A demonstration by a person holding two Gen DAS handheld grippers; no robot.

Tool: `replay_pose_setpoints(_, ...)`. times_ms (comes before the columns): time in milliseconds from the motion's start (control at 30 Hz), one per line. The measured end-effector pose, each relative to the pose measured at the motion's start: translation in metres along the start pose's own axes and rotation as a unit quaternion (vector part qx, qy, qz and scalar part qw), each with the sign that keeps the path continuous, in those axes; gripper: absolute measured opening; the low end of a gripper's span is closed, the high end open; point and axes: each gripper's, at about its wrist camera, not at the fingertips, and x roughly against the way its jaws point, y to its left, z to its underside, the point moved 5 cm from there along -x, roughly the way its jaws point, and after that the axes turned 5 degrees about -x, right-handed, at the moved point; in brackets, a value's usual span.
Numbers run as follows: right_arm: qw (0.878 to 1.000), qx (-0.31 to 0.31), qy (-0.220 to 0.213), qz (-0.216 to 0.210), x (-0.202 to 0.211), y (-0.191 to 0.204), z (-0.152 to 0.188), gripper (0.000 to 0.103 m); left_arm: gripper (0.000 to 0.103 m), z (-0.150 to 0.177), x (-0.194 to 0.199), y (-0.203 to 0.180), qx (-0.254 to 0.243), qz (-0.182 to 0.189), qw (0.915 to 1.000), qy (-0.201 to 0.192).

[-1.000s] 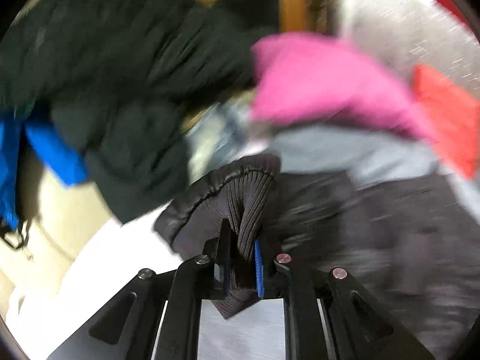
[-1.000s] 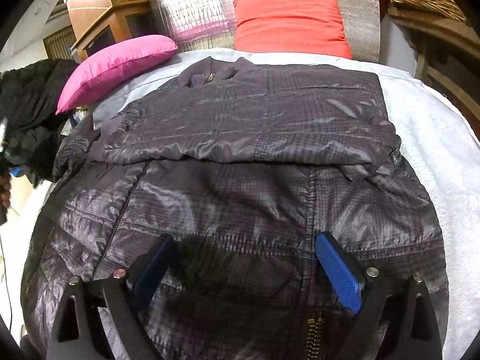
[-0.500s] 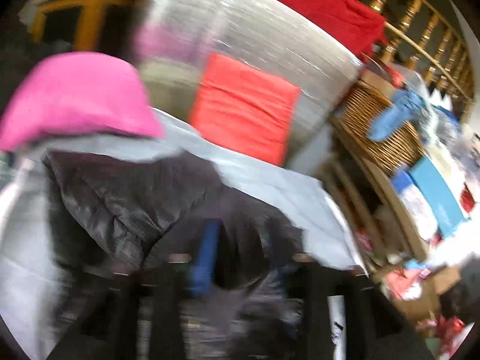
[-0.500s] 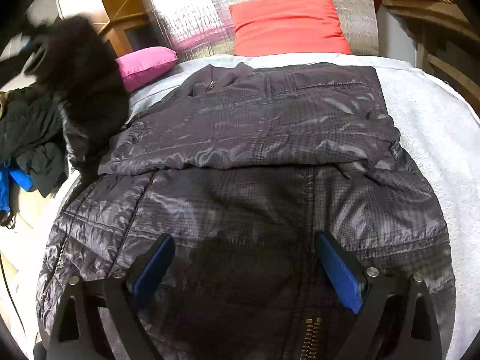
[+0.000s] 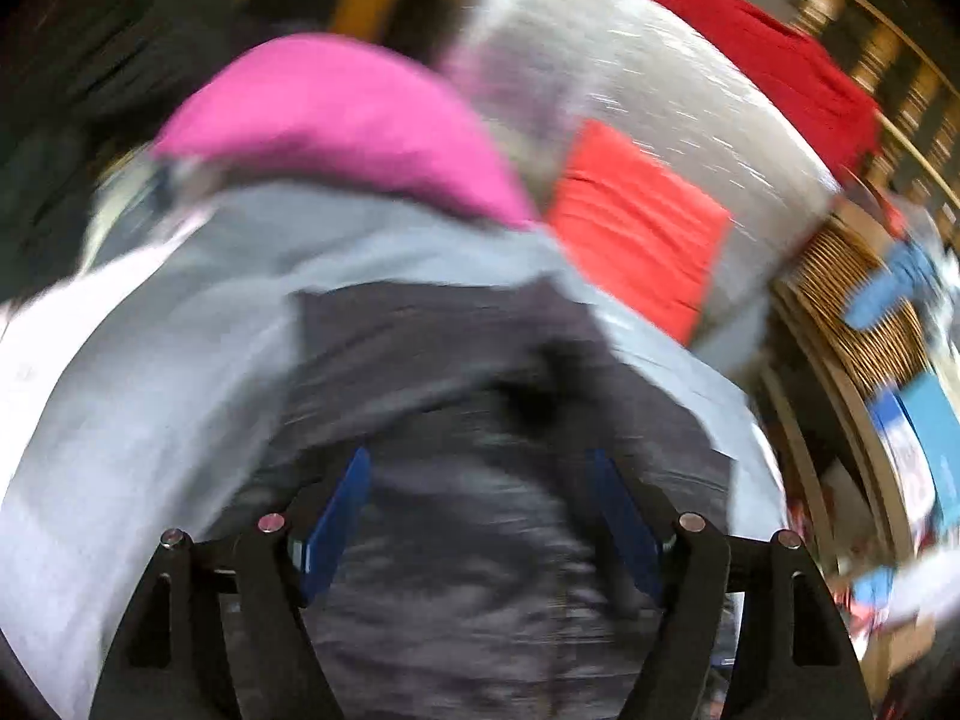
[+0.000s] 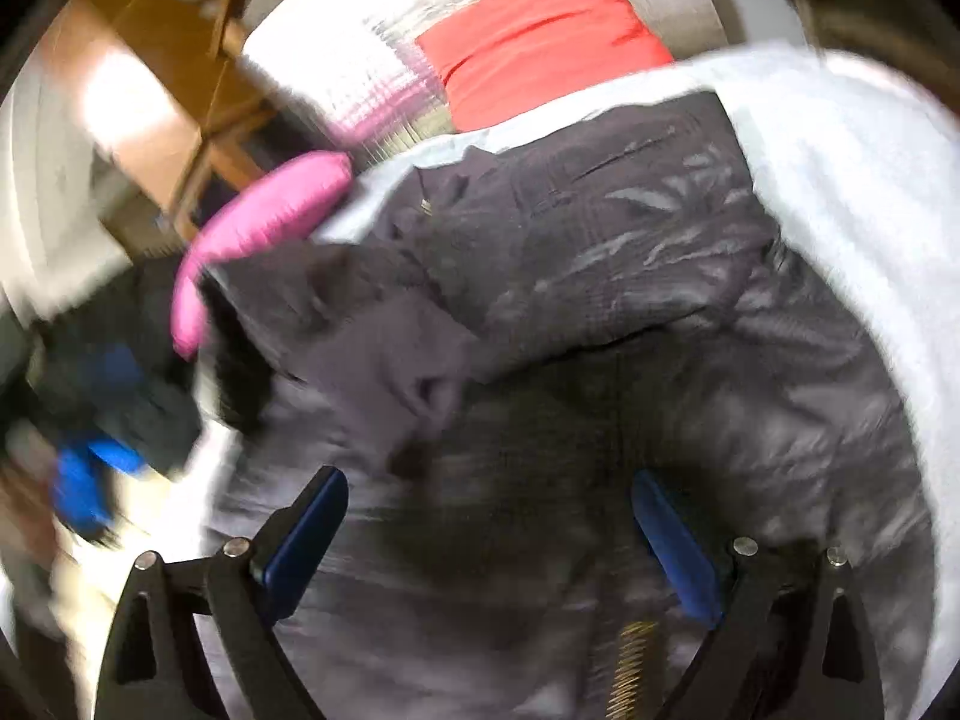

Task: Fold large clothes
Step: 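Grasp the other ribbed sleeve cuff with the right tool, then lay the held cuff across the jacket body with the right tool and open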

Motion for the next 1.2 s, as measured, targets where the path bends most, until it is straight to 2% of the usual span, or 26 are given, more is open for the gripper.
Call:
replay_pose_setpoints(67,0.995,-0.062,0.01,-0.072,0.004,0.013,-0.002,0.097,0.077,0.012,-0.001,0.033,0.036,-0.011,0.9993,0.0)
replay_pose_setpoints(133,0.982,-0.118,0.036,-0.143,-0.005,0.03,0.001,0.097,0.077,0.024,0.0,0.052,0.06,-0.014,0.9981,0.0)
replay_pose_setpoints(200,0.961,-0.184,0.061,-0.199,-0.023,0.046,0.004,0.097,0.077,0.032,0.002,0.065,0.078,-0.01,0.9969,0.001)
replay_pose_setpoints(267,0.938,-0.245,0.072,-0.233,-0.043,0.054,0.005,0.097,0.077,0.039,0.007,0.072,0.085,-0.007,0.9964,0.0)
replay_pose_setpoints(300,0.923,-0.284,0.072,-0.249,-0.058,0.057,0.005,0.097,0.077,0.043,0.011,0.076,0.085,-0.006,0.9964,-0.002)
replay_pose_setpoints(400,0.892,-0.363,0.047,-0.266,-0.091,0.052,0.0,0.097,0.077,0.048,0.019,0.083,0.078,-0.005,0.9969,-0.008)
replay_pose_setpoints(467,0.874,-0.409,0.029,-0.259,-0.109,0.04,-0.003,0.097,0.077,0.051,0.027,0.089,0.07,-0.008,0.9975,-0.013)
replay_pose_setpoints(533,0.867,-0.438,0.008,-0.236,-0.113,0.024,-0.003,0.095,0.077,0.053,0.03,0.096,0.064,-0.011,0.9978,-0.016)
replay_pose_setpoints(567,0.87,-0.441,0.001,-0.219,-0.115,0.018,-0.004,0.078,0.077,0.053,0.032,0.098,0.061,-0.014,0.9979,-0.018)
replay_pose_setpoints(600,0.879,-0.434,0.002,-0.197,-0.117,0.016,-0.005,0.049,0.077,0.053,0.032,0.101,0.061,-0.015,0.9979,-0.018)
replay_pose_setpoints(633,0.89,-0.42,0.008,-0.175,-0.118,0.015,-0.005,0.036,0.077,0.053,0.032,0.103,0.062,-0.016,0.9978,-0.019)
replay_pose_setpoints(700,0.916,-0.38,0.006,-0.131,-0.112,0.016,-0.01,0.027,0.077,0.054,0.031,0.108,0.069,-0.015,0.9974,-0.018)
replay_pose_setpoints(767,0.948,-0.307,-0.011,-0.084,-0.097,0.031,-0.023,0.024,0.077,0.054,0.03,0.11,0.072,-0.012,0.9971,-0.018)
replay_pose_setpoints(833,0.979,-0.196,-0.036,-0.047,-0.075,0.063,-0.045,0.023,0.077,0.054,0.031,0.109,0.068,-0.012,0.9974,-0.02)
replay_pose_setpoints(867,0.989,-0.135,-0.053,-0.027,-0.062,0.083,-0.058,0.023,0.077,0.053,0.03,0.108,0.064,-0.012,0.9976,-0.021)
replay_pose_setpoints(900,0.994,-0.079,-0.074,-0.006,-0.049,0.101,-0.072,0.023,0.077,0.052,0.03,0.107,0.062,-0.012,0.9978,-0.021)
replay_pose_setpoints(967,0.993,0.016,-0.109,0.031,-0.029,0.131,-0.094,0.023,0.077,0.049,0.029,0.106,0.063,-0.01,0.9977,-0.023)
replay_pose_setpoints(1033,0.983,0.098,-0.135,0.072,-0.015,0.151,-0.114,0.023,0.077,0.045,0.027,0.104,0.064,-0.01,0.9976,-0.024)
replay_pose_setpoints(1100,0.973,0.147,-0.144,0.107,-0.013,0.157,-0.127,0.023,0.077,0.039,0.023,0.1,0.061,-0.01,0.9977,-0.026)
replay_pose_setpoints(1200,0.965,0.167,-0.136,0.151,-0.021,0.132,-0.134,0.023,0.077,0.031,0.012,0.092,0.055,-0.011,0.9982,-0.022)
